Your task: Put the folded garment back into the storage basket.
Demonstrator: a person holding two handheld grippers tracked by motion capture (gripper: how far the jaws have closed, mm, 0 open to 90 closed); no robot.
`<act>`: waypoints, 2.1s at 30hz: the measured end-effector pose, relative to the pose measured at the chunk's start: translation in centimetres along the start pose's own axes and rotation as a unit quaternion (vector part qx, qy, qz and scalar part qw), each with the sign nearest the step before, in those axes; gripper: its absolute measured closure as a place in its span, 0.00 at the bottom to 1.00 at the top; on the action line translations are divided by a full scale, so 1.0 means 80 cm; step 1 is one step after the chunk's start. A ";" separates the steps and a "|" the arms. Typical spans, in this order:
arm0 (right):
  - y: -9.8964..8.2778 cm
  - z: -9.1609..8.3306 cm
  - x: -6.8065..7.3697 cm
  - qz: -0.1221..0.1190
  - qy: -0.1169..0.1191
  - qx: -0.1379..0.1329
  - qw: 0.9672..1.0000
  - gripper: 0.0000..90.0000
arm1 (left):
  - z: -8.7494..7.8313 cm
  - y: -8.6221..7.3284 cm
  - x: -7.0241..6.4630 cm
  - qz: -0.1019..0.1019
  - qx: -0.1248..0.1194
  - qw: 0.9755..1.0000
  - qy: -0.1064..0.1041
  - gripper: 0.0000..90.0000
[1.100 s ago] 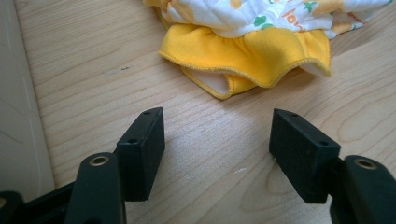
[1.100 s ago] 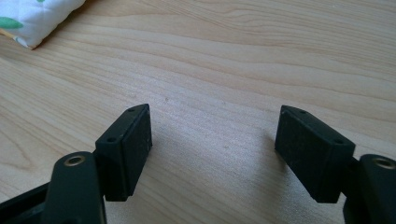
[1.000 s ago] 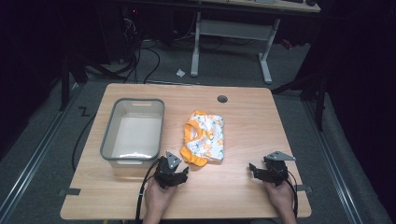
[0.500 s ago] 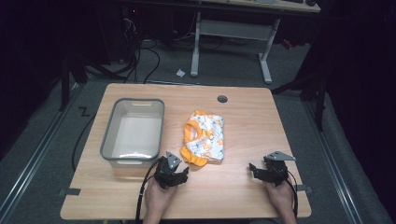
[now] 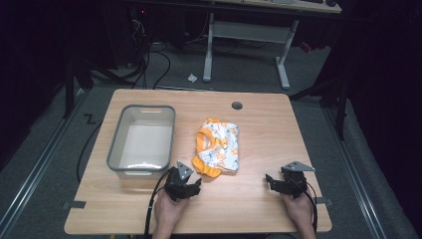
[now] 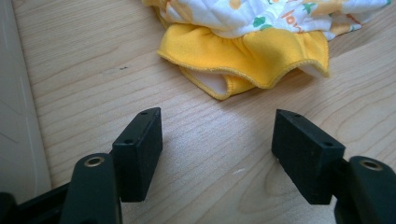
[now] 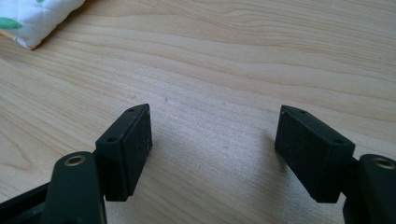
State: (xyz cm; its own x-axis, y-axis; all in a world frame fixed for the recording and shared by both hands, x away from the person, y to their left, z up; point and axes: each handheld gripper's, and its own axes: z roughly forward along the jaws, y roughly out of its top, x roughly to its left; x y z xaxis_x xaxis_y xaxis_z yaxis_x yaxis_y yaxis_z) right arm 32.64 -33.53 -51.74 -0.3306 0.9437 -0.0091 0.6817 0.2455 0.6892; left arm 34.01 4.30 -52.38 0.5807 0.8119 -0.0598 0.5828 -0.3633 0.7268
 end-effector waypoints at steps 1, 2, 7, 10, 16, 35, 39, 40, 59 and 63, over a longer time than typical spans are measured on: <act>0.000 0.000 0.000 0.000 0.000 0.000 1.000 0.31 | 0.000 0.000 0.000 0.000 0.000 1.000 0.000 0.38; 0.000 0.000 0.000 0.001 0.000 0.000 1.000 0.31 | 0.000 0.000 0.000 0.000 0.000 1.000 -0.001 0.37; 0.000 0.000 0.000 0.000 0.000 0.000 1.000 0.31 | 0.001 0.000 -0.005 0.002 0.004 1.000 0.007 0.34; 0.000 0.000 0.000 0.001 0.000 0.000 1.000 0.31 | 0.002 0.001 -0.006 0.000 0.005 1.000 0.009 0.32; 0.000 0.000 0.000 0.001 0.000 0.000 1.000 0.31 | 0.001 0.002 -0.008 -0.004 0.010 1.000 0.015 0.32; 0.000 0.000 0.000 0.000 0.000 0.000 1.000 0.31 | -0.018 0.030 -0.011 -0.010 -0.007 1.000 -0.022 0.33; 0.000 0.000 0.000 0.000 0.000 0.000 1.000 0.31 | -0.017 0.040 -0.010 -0.010 -0.004 1.000 -0.024 0.32; 0.000 0.000 0.000 0.000 0.000 0.000 1.000 0.31 | -0.016 0.043 -0.010 -0.005 -0.003 1.000 -0.021 0.32; 0.000 0.000 0.000 0.001 0.000 0.000 1.000 0.31 | 0.007 0.087 -0.008 0.002 0.032 0.999 -0.002 0.30; 0.000 0.000 0.000 0.001 0.000 0.000 1.000 0.31 | 0.011 0.092 -0.004 -0.008 0.029 1.000 -0.007 0.30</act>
State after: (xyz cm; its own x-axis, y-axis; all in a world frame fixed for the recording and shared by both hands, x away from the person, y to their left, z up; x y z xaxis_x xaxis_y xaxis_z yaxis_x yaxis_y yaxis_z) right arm 32.64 -33.52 -51.73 -0.3296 0.9441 -0.0085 0.6824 0.2444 0.6889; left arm 38.63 0.94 -47.60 0.5797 0.8108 -0.0810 0.6235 -0.3774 0.6847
